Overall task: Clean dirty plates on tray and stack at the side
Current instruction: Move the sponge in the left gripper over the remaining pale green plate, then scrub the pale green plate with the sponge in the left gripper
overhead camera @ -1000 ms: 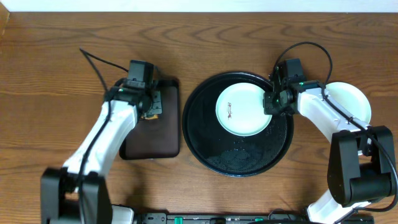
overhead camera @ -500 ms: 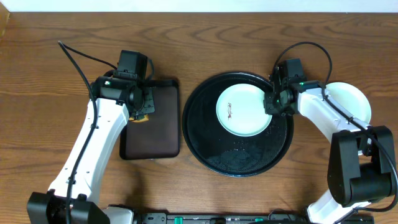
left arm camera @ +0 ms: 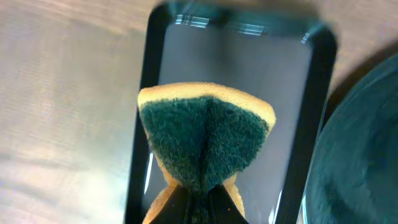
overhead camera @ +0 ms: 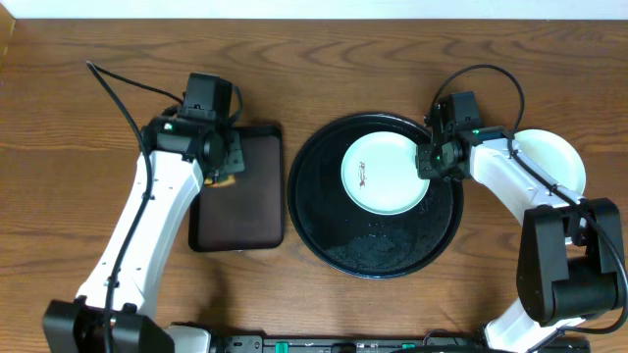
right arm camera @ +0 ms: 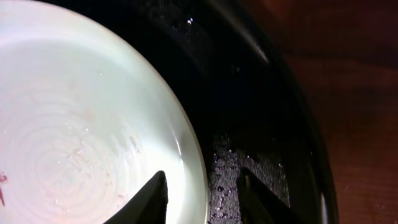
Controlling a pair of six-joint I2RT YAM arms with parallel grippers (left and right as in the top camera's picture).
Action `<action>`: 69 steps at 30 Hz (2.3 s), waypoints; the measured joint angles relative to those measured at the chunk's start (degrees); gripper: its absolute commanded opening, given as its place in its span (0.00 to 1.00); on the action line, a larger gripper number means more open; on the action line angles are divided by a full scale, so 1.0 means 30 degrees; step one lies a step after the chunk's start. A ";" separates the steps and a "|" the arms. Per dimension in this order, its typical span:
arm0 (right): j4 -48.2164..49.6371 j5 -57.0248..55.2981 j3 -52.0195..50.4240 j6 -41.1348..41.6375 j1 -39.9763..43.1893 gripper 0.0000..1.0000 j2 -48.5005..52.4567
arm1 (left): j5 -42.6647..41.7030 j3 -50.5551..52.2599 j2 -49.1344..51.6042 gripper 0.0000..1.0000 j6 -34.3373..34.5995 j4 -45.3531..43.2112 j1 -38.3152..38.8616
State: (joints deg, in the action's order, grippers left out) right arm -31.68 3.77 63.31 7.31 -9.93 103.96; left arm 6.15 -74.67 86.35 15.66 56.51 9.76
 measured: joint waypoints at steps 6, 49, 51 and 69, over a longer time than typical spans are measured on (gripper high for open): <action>0.0364 -0.0007 0.0007 -0.0721 0.0000 0.38 0.0000 | -0.0729 -0.2659 0.1421 0.07 0.0102 0.0984 0.0022; 0.0452 -0.0051 0.0000 -0.1224 0.0000 0.16 0.0000 | -0.2346 -0.2914 0.9304 0.08 0.0852 -0.8575 1.0142; 0.0452 0.0146 0.0000 -0.1217 0.0000 0.15 0.0000 | -0.2346 -0.2914 0.9377 0.08 0.0852 -0.8575 1.0142; 0.0867 0.0058 -0.0568 -0.1362 0.0000 0.10 0.0000 | -0.2259 -0.2914 0.9581 0.08 0.0852 -0.8575 1.0142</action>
State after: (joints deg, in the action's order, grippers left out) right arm -29.08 3.95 61.60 3.22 -9.93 103.96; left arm -0.62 -83.42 115.09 18.22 30.79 40.18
